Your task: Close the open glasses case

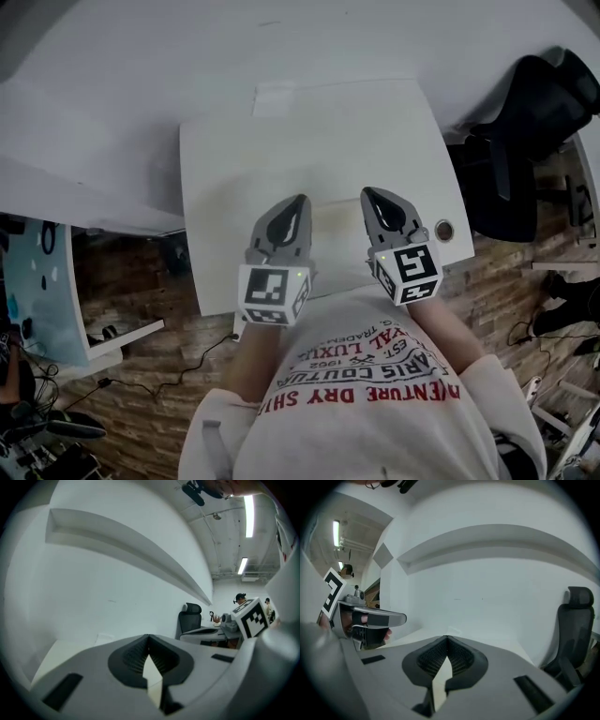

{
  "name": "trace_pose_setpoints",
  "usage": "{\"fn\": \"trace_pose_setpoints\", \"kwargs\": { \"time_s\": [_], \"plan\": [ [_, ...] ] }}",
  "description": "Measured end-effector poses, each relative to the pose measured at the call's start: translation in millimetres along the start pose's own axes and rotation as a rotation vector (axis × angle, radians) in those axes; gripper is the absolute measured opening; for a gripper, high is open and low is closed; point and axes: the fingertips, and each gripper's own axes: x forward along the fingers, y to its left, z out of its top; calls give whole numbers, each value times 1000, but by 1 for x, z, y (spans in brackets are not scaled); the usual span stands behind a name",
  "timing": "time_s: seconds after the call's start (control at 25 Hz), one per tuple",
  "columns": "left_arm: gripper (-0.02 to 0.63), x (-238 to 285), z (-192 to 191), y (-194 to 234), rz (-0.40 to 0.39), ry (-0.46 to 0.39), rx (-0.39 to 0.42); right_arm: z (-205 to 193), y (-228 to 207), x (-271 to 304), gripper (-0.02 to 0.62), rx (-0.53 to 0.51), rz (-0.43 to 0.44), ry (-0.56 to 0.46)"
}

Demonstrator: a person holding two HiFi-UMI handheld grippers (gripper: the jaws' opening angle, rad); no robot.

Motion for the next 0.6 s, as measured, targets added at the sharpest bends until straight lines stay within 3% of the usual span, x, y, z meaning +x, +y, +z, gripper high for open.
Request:
{"fn": "trace_pose_setpoints", "kwargs": {
  "time_s": [0.24,0.6],
  "plan": [
    [5,-5,6,9,15,-28,-14,5,6,-2,12,-9,2,0],
    [5,-8,-5,22,47,1,-35,-3,17,3,12,-46,19,39]
  ]
}}
